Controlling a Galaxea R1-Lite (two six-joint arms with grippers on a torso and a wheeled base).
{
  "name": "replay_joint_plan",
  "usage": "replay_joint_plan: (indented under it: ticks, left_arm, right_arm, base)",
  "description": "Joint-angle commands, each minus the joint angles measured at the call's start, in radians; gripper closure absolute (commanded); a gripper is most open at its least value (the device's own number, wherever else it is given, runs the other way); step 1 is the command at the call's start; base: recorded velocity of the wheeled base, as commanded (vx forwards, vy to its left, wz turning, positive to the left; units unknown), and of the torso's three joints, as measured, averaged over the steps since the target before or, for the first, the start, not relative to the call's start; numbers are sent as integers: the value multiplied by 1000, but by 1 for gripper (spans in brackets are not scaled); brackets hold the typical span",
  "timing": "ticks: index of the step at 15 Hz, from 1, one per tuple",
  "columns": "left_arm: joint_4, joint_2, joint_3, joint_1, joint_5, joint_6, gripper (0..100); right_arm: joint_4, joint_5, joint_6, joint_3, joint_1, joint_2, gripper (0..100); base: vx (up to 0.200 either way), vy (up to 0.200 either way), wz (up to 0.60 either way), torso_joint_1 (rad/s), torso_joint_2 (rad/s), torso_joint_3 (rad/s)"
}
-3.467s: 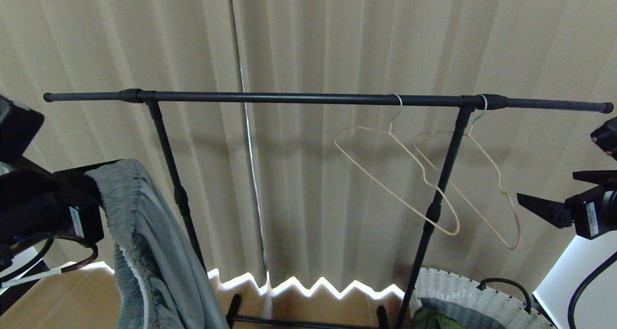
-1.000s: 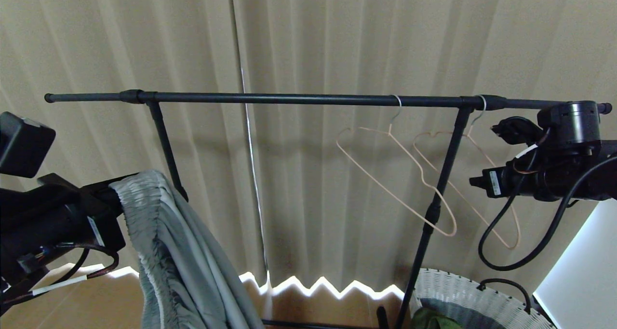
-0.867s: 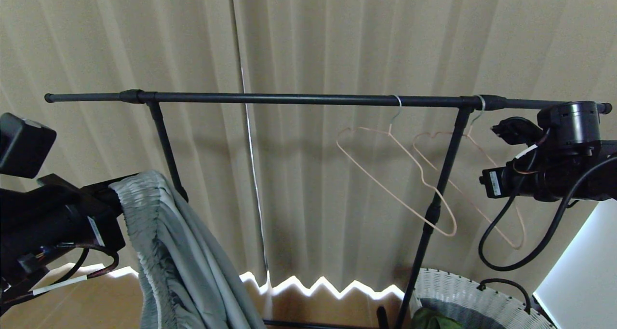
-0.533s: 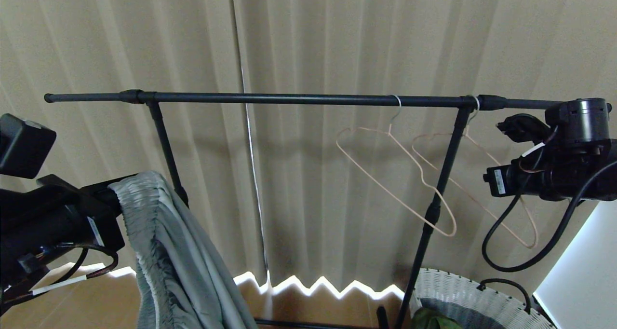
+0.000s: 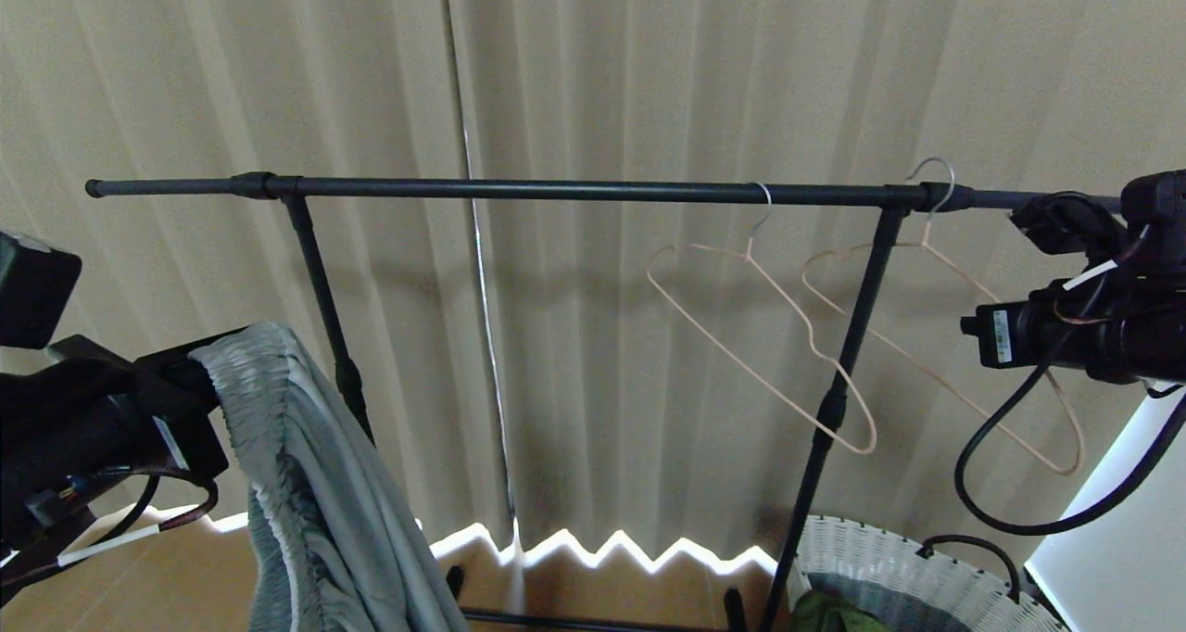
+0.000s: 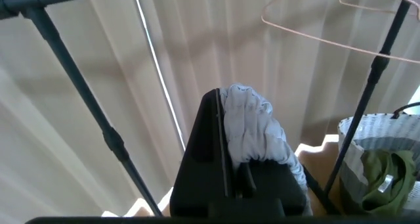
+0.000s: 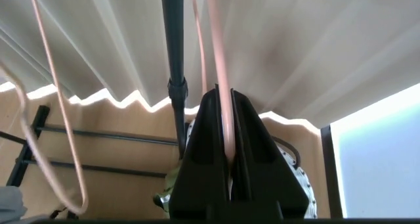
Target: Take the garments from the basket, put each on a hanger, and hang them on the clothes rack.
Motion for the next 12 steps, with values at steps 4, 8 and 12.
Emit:
replay_joint_plan:
  ticks: [4, 8, 12]
  left_arm:
    - [-8, 17, 6, 0, 0, 2, 100]
    - [-8, 13, 2, 1, 1, 2, 100]
    - [-8, 9, 6, 4, 1, 2, 100]
  right_arm:
    - [-1, -1, -1, 97, 1, -158, 100]
    - [1, -3, -4, 169, -4, -243, 100]
    - [-1, -1, -3, 241, -26, -290, 100]
  base:
    - [0, 0, 0, 0, 0, 0]
    - [-150, 0, 0, 4, 5, 2]
    - [-200, 0, 0, -6, 2, 8]
